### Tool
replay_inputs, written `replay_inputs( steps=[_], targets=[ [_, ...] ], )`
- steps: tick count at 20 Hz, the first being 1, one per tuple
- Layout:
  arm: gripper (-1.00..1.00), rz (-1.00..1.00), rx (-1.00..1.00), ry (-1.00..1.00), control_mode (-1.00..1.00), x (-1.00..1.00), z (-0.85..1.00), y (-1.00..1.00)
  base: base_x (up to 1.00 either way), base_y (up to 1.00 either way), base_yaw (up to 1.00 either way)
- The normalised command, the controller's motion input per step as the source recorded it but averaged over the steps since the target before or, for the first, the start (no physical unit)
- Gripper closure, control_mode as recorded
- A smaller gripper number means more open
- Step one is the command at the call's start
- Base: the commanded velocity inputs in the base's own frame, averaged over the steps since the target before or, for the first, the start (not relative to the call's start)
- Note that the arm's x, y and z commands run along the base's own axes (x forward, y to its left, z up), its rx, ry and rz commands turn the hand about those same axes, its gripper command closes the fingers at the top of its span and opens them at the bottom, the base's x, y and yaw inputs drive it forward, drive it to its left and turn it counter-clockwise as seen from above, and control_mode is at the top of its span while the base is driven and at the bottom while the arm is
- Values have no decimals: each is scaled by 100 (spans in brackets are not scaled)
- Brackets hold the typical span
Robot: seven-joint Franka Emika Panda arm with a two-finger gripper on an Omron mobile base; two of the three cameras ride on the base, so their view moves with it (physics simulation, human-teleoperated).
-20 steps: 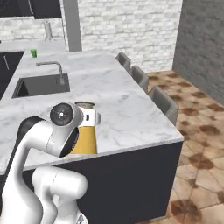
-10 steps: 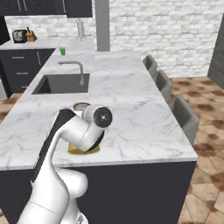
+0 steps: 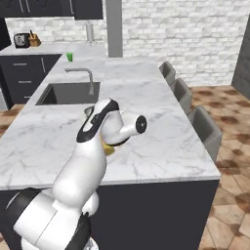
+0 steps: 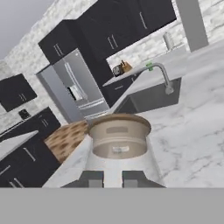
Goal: Place the pitcher and cup on the dining counter for serving.
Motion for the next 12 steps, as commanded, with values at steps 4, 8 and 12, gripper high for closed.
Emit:
replay_inputs(
  steps=[4, 8, 12],
  targets=[
    [100, 11, 33, 9, -100, 100, 0, 2, 0, 0, 0],
    [100, 22, 41, 0, -100, 82, 0, -1, 0, 0, 0],
    [100, 14, 16, -5, -100, 13, 0, 0, 0, 0, 0]
  ],
)
